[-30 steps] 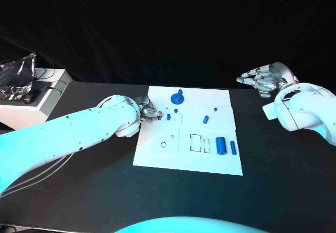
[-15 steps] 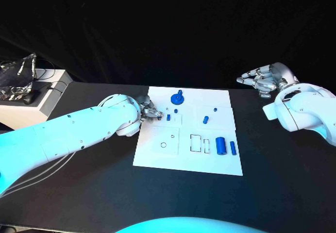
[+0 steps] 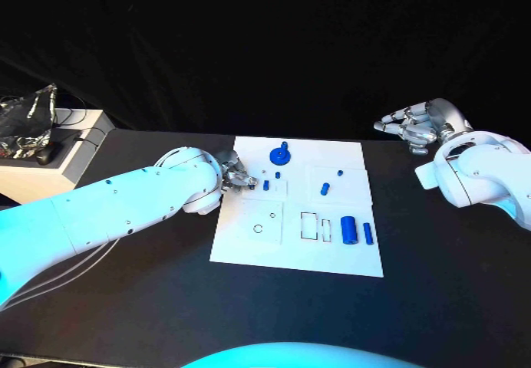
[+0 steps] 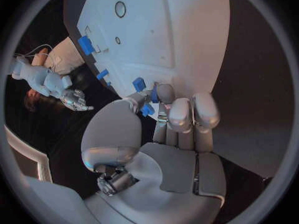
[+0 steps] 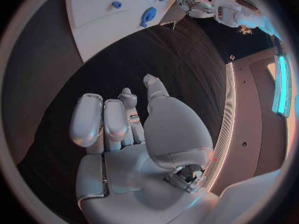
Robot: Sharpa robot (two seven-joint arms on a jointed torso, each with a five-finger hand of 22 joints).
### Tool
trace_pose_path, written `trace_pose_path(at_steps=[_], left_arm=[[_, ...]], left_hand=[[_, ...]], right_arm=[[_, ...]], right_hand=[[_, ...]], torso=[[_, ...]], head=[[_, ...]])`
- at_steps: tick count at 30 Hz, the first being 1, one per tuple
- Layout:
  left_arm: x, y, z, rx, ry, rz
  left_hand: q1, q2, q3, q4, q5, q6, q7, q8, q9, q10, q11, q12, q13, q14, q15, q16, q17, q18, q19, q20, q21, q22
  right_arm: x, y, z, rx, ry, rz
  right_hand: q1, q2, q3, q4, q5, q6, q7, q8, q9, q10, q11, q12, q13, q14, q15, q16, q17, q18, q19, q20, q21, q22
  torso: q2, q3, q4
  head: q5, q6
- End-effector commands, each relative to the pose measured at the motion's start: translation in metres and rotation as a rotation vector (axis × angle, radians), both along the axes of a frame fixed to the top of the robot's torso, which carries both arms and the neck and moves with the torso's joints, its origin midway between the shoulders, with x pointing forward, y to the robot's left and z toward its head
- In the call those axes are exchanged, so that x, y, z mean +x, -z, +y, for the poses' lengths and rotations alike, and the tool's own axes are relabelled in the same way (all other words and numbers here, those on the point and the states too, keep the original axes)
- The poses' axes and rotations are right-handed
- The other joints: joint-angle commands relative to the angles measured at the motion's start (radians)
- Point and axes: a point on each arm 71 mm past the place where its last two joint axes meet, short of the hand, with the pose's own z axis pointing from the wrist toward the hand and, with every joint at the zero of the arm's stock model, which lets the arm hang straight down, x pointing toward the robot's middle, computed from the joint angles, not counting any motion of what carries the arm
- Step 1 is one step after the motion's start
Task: Assemble the parts on the task board
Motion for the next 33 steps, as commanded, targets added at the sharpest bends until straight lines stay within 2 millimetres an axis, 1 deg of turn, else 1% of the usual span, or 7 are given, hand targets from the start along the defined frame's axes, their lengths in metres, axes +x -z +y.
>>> trace_pose_path(at_steps=[1,5,9,17,22,28,33], left_arm=[[-0.0038,0.0098,0.0008,0.052,0.019,0.059],[-0.004,0.01,0.001,0.061,0.023,0.062],[-0.0041,0.0099,0.0012,0.065,0.024,0.061],[-0.0038,0.0095,0.0017,0.076,0.025,0.054],[-0.0039,0.0097,0.0022,0.081,0.028,0.056],[-0.004,0.0098,0.002,0.085,0.03,0.058],[-0.004,0.0098,0.0017,0.088,0.031,0.058]], left_hand=[[0.028,0.0,0.091,-0.109,0.009,0.0,-0.002,-0.01,-0.01,0.0,-0.001,-0.003,0.003,-0.001,0.005,-0.001,0.001,-0.007,0.001,0.007,0.001,0.096],[0.042,-0.001,0.07,-0.102,0.009,0.003,-0.002,-0.014,-0.021,0.001,-0.001,-0.004,0.005,-0.001,0.005,0.001,0.005,-0.006,0.001,0.009,0.003,0.096],[0.05,-0.003,0.049,-0.099,0.009,0.007,-0.003,-0.016,-0.03,0.004,-0.001,-0.006,0.006,0.0,0.005,0.004,0.009,-0.006,0.002,0.011,0.005,0.097],[0.054,-0.006,0.037,-0.095,0.008,0.007,-0.003,-0.017,-0.035,0.005,-0.002,-0.006,0.008,-0.001,0.005,0.003,0.009,-0.005,0.002,0.013,0.005,0.097],[0.059,-0.007,0.033,-0.096,0.008,0.008,-0.003,-0.017,-0.036,0.005,-0.002,-0.006,0.008,0.0,0.006,0.004,0.01,-0.005,0.002,0.014,0.005,0.097],[0.065,-0.006,0.014,-0.089,0.008,0.009,-0.004,-0.017,-0.041,0.006,-0.002,-0.007,0.009,0.0,0.006,0.005,0.012,-0.004,0.002,0.016,0.006,0.097],[0.065,-0.011,-0.021,-0.084,0.008,0.012,-0.008,-0.016,-0.044,0.007,-0.003,-0.006,0.01,0.0,0.005,0.004,0.012,-0.005,0.001,0.015,0.005,0.096]], right_arm=[[-0.0004,-0.0008,0.001,-0.008,-0.011,-0.011],[-0.0004,-0.0008,0.0012,-0.008,-0.011,-0.012],[-0.0004,-0.0008,0.0013,-0.007,-0.011,-0.012],[-0.0005,-0.0008,0.0017,-0.007,-0.012,-0.012],[-0.0006,-0.0009,0.0015,-0.007,-0.011,-0.012],[-0.0008,-0.0009,0.0016,-0.007,-0.012,-0.013],[-0.0009,-0.001,0.0015,-0.007,-0.012,-0.013]], right_hand=[[-0.002,0.005,-0.001,0.0,0.005,0.0,0.004,-0.006,-0.001,-0.001,-0.003,-0.006,0.001,0.001,-0.004,-0.004,-0.001,0.005,0.04,-0.008,-0.005,0.149],[-0.002,0.005,-0.001,0.0,0.005,0.0,0.004,-0.006,-0.001,-0.001,-0.003,-0.006,0.001,0.001,-0.004,-0.004,-0.001,0.005,0.04,-0.008,-0.005,0.149],[-0.002,0.005,-0.001,0.0,0.005,0.0,0.004,-0.006,-0.001,-0.001,-0.003,-0.006,0.001,0.001,-0.004,-0.004,-0.001,0.005,0.04,-0.008,-0.005,0.149],[-0.002,0.007,-0.001,0.002,0.006,0.0,0.004,-0.006,-0.001,-0.002,-0.003,-0.007,0.0,0.0,-0.004,-0.005,-0.002,0.005,0.039,-0.008,-0.006,0.149],[-0.002,0.007,-0.001,0.002,0.006,0.0,0.004,-0.006,-0.001,-0.002,-0.003,-0.007,0.0,0.0,-0.004,-0.005,-0.002,0.005,0.039,-0.008,-0.006,0.149],[-0.002,0.007,-0.001,0.002,0.006,0.0,0.004,-0.006,-0.001,-0.002,-0.003,-0.007,0.0,0.0,-0.004,-0.005,-0.002,0.005,0.039,-0.008,-0.006,0.149],[-0.004,0.006,-0.001,0.003,0.007,0.0,0.004,-0.006,-0.001,-0.002,-0.003,-0.006,0.001,0.001,-0.004,-0.004,-0.002,0.005,0.04,-0.008,-0.006,0.149]], torso=[[0.0,-0.0008,-0.0004],[0.0,-0.0002,0.0001],[0.0,-0.0007,0.0],[0.0,0.0,0.0004],[0.0,-0.0005,0.0004],[0.001,0.0004,0.0004],[0.0,0.0,-0.0003]], head=[[0.0,-0.002],[0.0,-0.003],[-0.001,-0.002],[0.0,-0.005],[-0.001,-0.005],[-0.001,-0.004],[-0.001,-0.004]])
